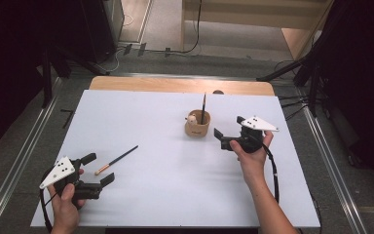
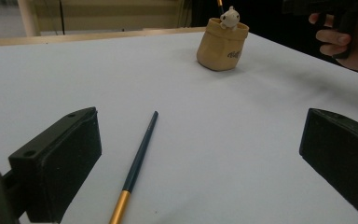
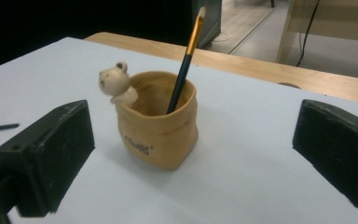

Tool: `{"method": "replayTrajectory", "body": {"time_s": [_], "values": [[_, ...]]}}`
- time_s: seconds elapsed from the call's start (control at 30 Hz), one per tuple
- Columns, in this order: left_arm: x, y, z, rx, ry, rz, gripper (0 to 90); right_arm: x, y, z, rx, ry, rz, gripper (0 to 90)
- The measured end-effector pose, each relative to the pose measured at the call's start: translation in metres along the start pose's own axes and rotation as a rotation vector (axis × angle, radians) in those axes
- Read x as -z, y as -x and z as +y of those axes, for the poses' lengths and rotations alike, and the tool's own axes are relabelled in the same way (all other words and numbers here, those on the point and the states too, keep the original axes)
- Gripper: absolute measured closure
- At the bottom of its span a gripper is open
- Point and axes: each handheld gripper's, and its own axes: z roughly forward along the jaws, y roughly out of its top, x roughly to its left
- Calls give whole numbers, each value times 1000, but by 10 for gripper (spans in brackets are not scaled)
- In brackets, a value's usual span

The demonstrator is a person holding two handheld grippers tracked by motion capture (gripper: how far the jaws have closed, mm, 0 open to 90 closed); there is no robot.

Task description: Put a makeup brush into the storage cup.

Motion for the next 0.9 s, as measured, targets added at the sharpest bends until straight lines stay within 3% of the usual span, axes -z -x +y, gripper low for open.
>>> {"method": "replayTrajectory", "body": {"time_s": [0.17,0.73,0.9], "values": [[0,0,0,0,1,1,0,17,-1,-10,26,12,-10,0],[-1,0,0,-1,2,-4,0,61,9,-43,-19,24,-20,0],[-1,0,0,-1,4,-3,0,73,9,-50,4,25,-21,0]]}}
